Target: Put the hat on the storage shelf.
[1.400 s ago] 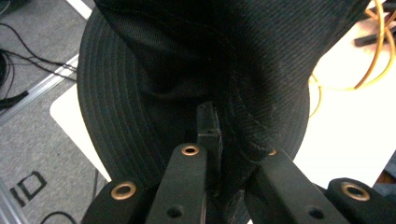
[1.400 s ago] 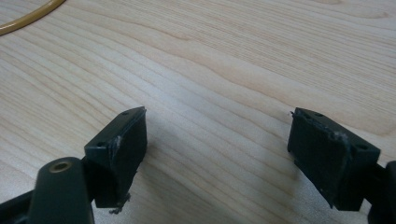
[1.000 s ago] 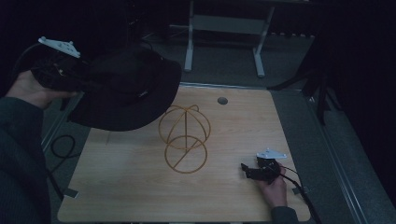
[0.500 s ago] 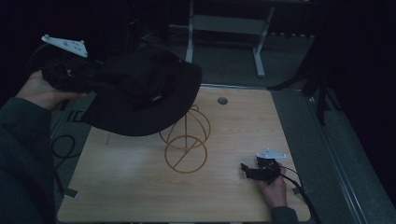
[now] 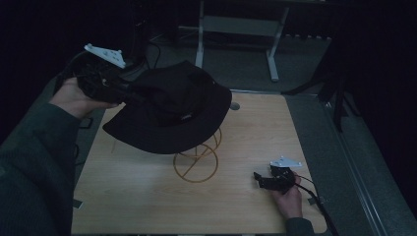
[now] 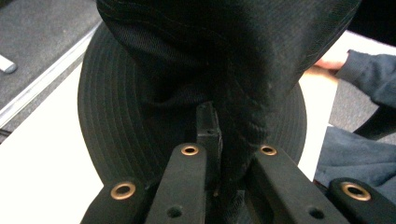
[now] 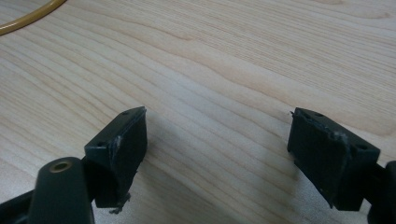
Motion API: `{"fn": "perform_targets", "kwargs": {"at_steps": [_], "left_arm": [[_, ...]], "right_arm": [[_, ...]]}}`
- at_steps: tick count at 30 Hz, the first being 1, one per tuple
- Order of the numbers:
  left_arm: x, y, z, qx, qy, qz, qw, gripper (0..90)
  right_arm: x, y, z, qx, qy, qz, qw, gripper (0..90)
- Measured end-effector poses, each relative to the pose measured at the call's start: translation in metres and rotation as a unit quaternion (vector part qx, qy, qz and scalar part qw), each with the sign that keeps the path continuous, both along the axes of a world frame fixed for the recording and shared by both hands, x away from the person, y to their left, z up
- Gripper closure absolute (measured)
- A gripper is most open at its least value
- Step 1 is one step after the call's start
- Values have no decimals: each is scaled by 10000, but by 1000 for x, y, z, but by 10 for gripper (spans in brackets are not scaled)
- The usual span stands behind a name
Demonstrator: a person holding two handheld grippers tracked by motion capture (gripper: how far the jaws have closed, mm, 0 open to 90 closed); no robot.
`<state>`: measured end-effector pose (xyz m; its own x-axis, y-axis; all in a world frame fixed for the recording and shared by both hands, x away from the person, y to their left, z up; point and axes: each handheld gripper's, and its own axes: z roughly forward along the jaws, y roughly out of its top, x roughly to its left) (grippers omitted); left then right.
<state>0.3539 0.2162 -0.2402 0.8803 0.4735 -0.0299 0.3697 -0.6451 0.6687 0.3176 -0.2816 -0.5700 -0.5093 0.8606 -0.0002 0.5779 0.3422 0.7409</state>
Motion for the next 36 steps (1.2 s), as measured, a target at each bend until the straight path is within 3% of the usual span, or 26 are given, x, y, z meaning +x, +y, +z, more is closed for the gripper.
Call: {"fn": "perform_targets", "kwargs": {"at_steps": [8, 17, 19, 21, 25, 29, 32, 36], "left_arm": [[10, -23, -24, 20, 263, -93, 9996, 878], [21, -46, -56, 405, 322, 120, 9986, 813], [22, -50, -60, 457, 302, 60, 9985, 790], [22, -53, -62, 433, 282, -20, 9987, 768], [23, -58, -65, 430, 308, -17, 9986, 640], [23, -57, -66, 271, 351, -44, 9990, 554], [21, -54, -64, 93, 362, -118, 9992, 558], [16, -53, -65, 181, 411, -325, 9985, 589]], "right_arm": [[0, 0, 0, -5, -2, 4, 10000, 197], [0, 0, 0, 3, 1, 0, 10000, 197], [0, 0, 0, 4, 3, -2, 10000, 197], [0, 0, 0, 4, 3, -2, 10000, 197], [0, 0, 0, -1, 3, 0, 10000, 197], [0, 0, 0, 0, 4, 0, 10000, 197], [0, 0, 0, 0, 4, 0, 10000, 197], [0, 0, 0, 5, 7, -5, 10000, 197]]}}
